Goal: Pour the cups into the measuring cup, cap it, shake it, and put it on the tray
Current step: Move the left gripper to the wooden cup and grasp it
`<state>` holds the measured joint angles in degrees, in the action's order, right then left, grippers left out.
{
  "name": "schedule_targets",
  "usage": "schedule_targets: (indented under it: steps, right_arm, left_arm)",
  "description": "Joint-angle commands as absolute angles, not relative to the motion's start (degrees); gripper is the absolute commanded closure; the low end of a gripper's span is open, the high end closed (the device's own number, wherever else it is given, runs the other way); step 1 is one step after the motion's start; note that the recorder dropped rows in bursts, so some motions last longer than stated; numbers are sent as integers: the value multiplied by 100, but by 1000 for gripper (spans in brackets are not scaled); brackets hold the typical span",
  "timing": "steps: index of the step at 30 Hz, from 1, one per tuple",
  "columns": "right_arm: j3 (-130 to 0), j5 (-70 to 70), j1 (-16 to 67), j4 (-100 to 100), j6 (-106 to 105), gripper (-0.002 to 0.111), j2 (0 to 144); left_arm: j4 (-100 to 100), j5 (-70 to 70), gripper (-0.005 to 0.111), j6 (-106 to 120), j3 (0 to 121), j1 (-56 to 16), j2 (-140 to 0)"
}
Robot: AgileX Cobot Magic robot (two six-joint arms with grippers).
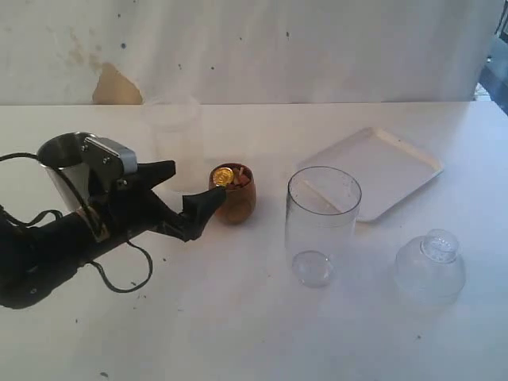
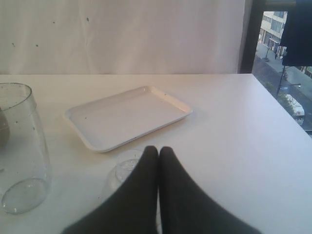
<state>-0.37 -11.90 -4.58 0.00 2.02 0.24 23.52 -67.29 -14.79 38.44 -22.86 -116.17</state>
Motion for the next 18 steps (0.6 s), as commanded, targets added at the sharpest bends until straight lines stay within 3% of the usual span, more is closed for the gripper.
schedule_targets:
  steps: [1, 18]
  right_arm:
    - [0, -1159, -450, 0, 219, 108, 0]
    - [0, -1159, -450, 0, 219, 108, 0]
  left_arm:
    - [2411, -6763, 4, -1470, 4127, -2314, -11899]
    - [2821, -6766, 4, -1545, 5708, -2429, -13258]
